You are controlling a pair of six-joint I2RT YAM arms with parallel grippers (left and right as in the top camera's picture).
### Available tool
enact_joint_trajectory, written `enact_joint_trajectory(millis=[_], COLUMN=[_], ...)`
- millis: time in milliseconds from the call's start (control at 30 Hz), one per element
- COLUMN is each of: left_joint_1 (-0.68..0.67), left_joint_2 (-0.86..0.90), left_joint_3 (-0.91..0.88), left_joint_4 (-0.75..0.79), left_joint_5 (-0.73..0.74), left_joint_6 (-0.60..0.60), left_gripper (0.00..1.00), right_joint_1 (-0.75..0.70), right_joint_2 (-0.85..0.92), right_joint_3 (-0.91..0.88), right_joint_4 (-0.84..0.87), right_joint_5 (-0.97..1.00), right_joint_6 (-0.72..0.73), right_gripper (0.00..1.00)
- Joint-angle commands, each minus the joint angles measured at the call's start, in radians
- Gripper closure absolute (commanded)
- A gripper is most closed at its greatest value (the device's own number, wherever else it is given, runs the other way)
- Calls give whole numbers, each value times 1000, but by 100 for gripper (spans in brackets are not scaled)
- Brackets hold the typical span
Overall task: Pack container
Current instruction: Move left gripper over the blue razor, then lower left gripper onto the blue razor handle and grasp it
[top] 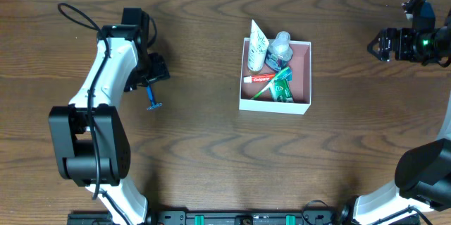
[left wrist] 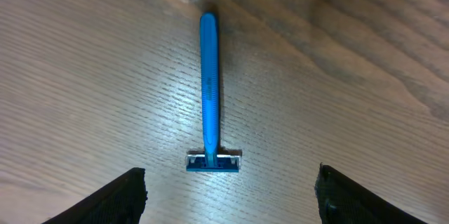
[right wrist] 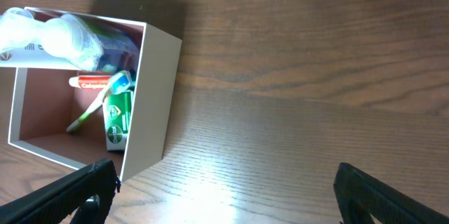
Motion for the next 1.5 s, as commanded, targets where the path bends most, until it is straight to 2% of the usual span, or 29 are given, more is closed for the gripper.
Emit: enact_joint_trajectory(millis=[0,500,1467], left_joint_1=[15,38,45], left_joint_2=[38,109,110], left_joint_3=[1,-8,-66], left_joint_4=[-5,5,115], left_joint_5=[52,49,49], left_joint_6=[-14,-17,-14], left_gripper=[22,22,23], right_joint_1=[8,8,8], right_joint_2=[-1,-1,-1], right_joint_3=[1,1,1], right_joint_4=[0,-1,0], right_joint_5=[-11,-11,-11], right_joint_6=[10,10,10], right_gripper=[1,1,1])
